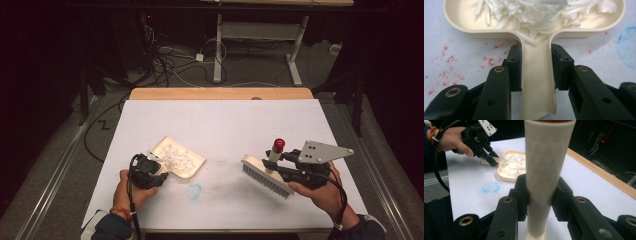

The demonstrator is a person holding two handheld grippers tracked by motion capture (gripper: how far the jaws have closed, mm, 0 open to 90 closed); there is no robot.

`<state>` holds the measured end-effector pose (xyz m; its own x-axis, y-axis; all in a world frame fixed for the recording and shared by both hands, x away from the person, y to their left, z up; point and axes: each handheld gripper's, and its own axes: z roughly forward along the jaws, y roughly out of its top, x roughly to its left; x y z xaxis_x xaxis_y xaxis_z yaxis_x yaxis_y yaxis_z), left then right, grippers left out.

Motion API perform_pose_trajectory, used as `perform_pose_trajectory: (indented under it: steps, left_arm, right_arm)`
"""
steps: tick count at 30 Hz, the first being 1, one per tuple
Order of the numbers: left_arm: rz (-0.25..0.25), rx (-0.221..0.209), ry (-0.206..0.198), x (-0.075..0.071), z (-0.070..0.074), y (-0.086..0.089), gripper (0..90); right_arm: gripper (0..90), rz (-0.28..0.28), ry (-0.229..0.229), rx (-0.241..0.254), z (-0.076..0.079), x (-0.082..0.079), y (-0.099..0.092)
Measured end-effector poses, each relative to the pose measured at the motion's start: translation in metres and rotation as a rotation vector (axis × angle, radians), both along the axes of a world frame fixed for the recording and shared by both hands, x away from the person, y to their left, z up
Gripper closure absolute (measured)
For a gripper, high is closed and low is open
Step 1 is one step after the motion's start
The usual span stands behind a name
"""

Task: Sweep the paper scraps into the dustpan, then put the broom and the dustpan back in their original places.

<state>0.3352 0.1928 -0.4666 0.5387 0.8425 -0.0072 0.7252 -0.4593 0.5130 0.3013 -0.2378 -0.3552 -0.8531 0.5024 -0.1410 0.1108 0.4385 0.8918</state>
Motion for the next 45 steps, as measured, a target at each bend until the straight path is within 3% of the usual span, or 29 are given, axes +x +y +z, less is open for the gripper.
perform_pose_trajectory:
  steps: [18, 21, 23, 29, 32, 37, 42, 45]
  left_arm:
    - [0.107, -0.043, -0.018, 0.010, 0.000, 0.013, 63.1]
    - [0.155, -0.035, -0.020, 0.016, 0.000, 0.016, 63.1]
    - [0.216, -0.030, -0.016, 0.018, -0.001, 0.018, 63.1]
    - [0.294, -0.075, -0.020, 0.023, -0.003, 0.020, 60.1]
    - [0.274, -0.090, -0.006, 0.023, -0.006, 0.017, 52.2]
    - [0.230, -0.112, -0.023, 0.014, -0.001, 0.012, 43.3]
    - [0.168, -0.076, -0.113, 0.005, 0.003, 0.010, 36.5]
    - [0.124, -0.126, -0.184, -0.005, 0.005, 0.013, 33.5]
  right_arm:
    - [70.4, -0.091, 0.080, 0.008, -0.010, -0.018, -0.065]
    - [70.4, -0.079, 0.090, 0.004, -0.010, -0.020, -0.069]
    - [70.4, -0.066, 0.101, 0.000, -0.009, -0.021, -0.070]
    - [70.4, 0.026, 0.162, -0.038, -0.010, -0.022, -0.068]
    - [70.3, 0.018, 0.177, -0.054, -0.010, -0.014, -0.067]
    - [69.7, -0.010, 0.193, -0.063, -0.009, 0.003, -0.062]
    - [66.9, -0.071, 0.201, -0.085, -0.010, 0.024, -0.055]
    - [64.9, -0.115, 0.211, -0.088, -0.013, 0.039, -0.053]
